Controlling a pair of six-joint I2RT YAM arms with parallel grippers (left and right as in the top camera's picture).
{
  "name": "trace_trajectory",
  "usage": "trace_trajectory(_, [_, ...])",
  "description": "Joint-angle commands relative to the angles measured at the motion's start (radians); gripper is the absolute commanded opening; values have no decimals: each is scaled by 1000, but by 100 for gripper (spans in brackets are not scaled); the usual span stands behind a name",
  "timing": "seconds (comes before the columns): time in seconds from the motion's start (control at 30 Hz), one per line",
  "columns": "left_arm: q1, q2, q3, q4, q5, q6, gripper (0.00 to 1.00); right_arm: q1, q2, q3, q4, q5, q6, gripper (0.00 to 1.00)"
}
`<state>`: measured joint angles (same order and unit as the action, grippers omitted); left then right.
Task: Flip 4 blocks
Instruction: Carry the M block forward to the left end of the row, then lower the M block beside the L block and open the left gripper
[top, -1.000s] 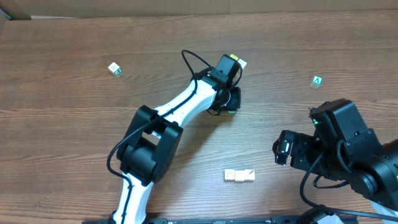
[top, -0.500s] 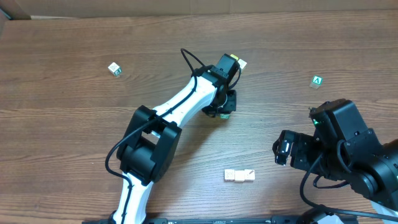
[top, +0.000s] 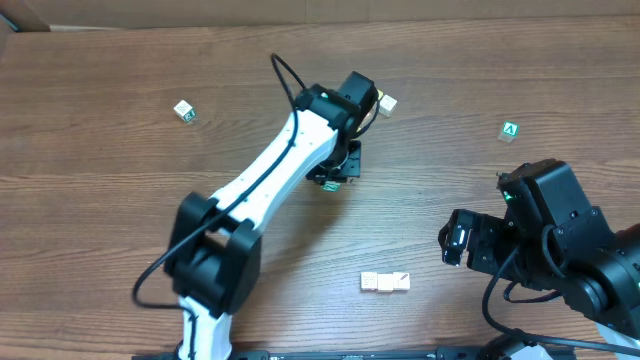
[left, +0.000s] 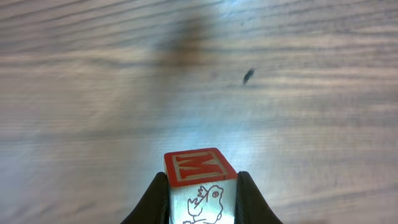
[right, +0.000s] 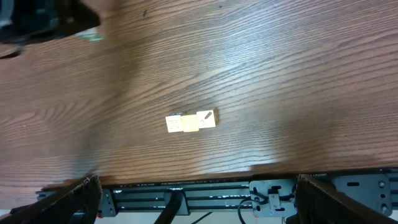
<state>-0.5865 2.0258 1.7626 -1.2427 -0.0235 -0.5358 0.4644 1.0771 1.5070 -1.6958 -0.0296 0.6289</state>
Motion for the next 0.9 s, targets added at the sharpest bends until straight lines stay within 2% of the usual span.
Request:
trace_trajectory(0.0, [-7, -126, -48, -17, -40, -31, 5, -2, -10, 26, 2, -3, -2, 100])
trace_trajectory(0.23, [-83, -351, -352, 53, -64, -144, 4, -2, -10, 26, 2, -3, -2, 100])
trace_trajectory(0.5, [-330, -608, -740, 256, -46, -379, 4, -2, -10, 26, 2, -3, -2, 100])
trace_trajectory(0.63, [-415, -632, -865, 394, -6, -498, 4, -2, -10, 26, 2, -3, -2, 100])
trace_trajectory(0.73, [-428, -624, -940, 510, 48, -514, 4, -2, -10, 26, 2, -3, -2, 100])
trace_trajectory(0.87, [-422, -623, -997, 585, 39, -527, 4, -2, -10, 26, 2, -3, -2, 100])
